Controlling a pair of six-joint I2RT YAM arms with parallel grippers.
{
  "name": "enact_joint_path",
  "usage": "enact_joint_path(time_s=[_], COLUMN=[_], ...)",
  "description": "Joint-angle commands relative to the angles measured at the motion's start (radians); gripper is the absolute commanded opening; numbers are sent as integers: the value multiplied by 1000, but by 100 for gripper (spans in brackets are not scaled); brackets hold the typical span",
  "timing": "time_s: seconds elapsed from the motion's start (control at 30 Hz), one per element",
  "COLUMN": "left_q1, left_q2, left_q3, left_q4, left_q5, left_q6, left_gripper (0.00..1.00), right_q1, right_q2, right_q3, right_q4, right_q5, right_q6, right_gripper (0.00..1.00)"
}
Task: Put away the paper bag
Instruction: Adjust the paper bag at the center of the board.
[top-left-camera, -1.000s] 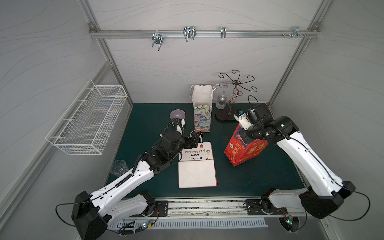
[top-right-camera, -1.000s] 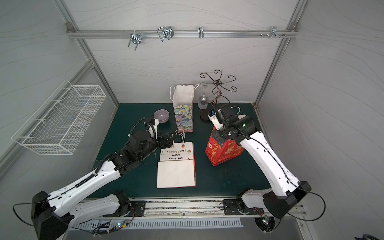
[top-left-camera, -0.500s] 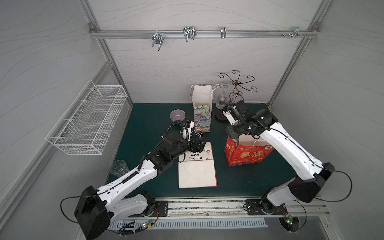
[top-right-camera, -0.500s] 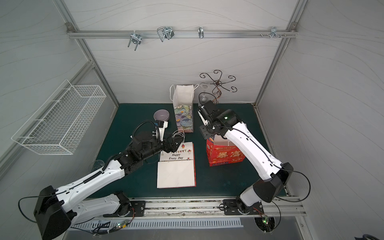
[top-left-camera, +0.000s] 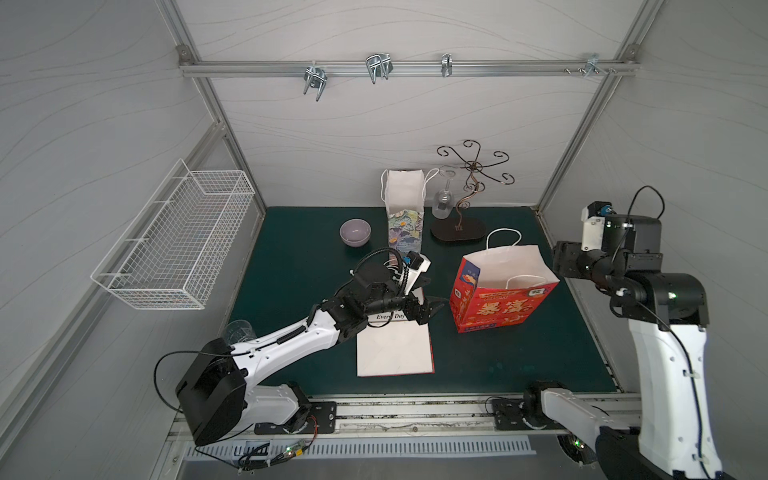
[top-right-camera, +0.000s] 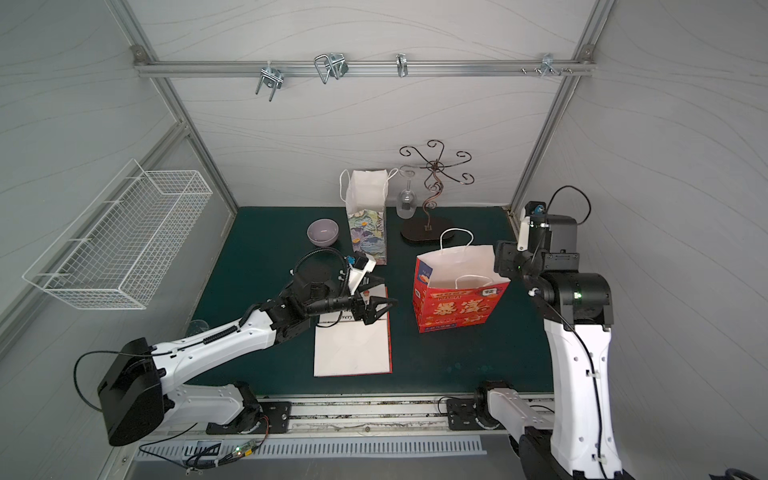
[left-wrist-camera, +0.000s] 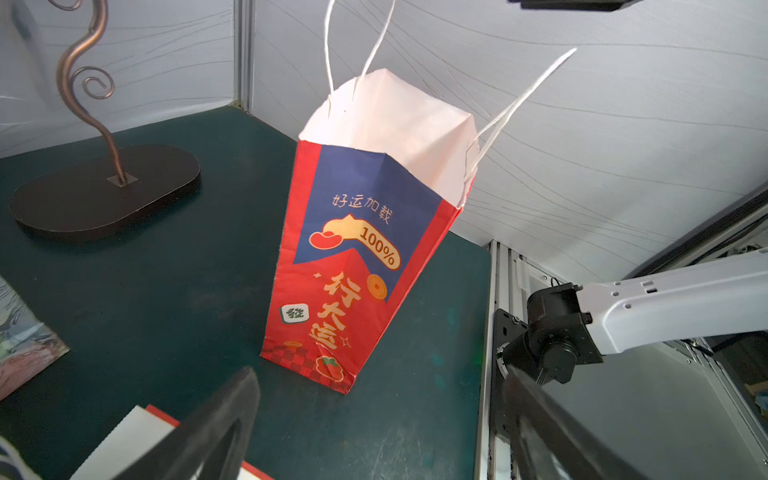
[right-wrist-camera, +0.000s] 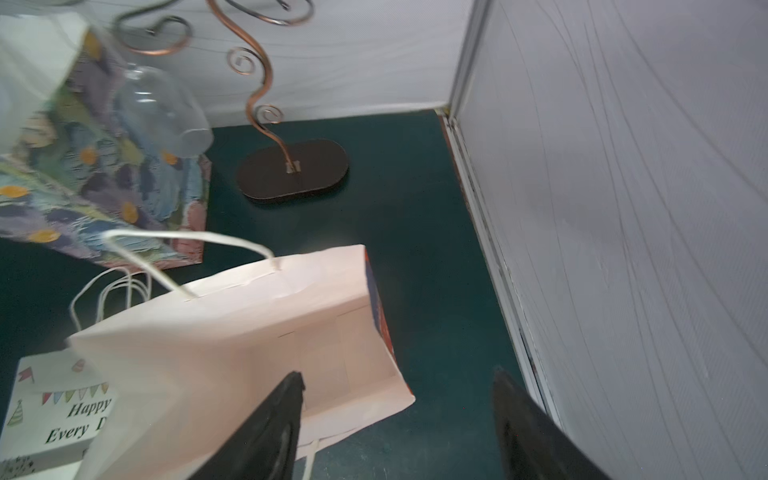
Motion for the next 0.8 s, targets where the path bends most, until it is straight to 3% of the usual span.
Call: enact_joint_path(time_s=[0.0, 0.13, 0.23, 0.57, 0.77], left_q1=[-11, -21, -29, -53, -56], left_q2=[36, 82, 112, 166, 168], left_q3=[65, 88, 92, 93, 78], left_q4=[79, 92, 117, 159, 172], left_q5=[26, 2, -28, -65, -91], left_q6=[46, 42, 31, 49, 60], left_gripper=[94, 93, 93, 92, 92], right_q1=[-41, -66, -79, -93, -59], right_q2=[69, 137, 187, 201, 155], right_q3=[-53, -87, -118, -167, -220], right_q4=[52, 81, 83, 99, 102], right_q5=[-165, -257, -250, -317, -357], right_q6=[-21, -69, -95, -63, 40], right_gripper=[75, 75, 71, 22, 9])
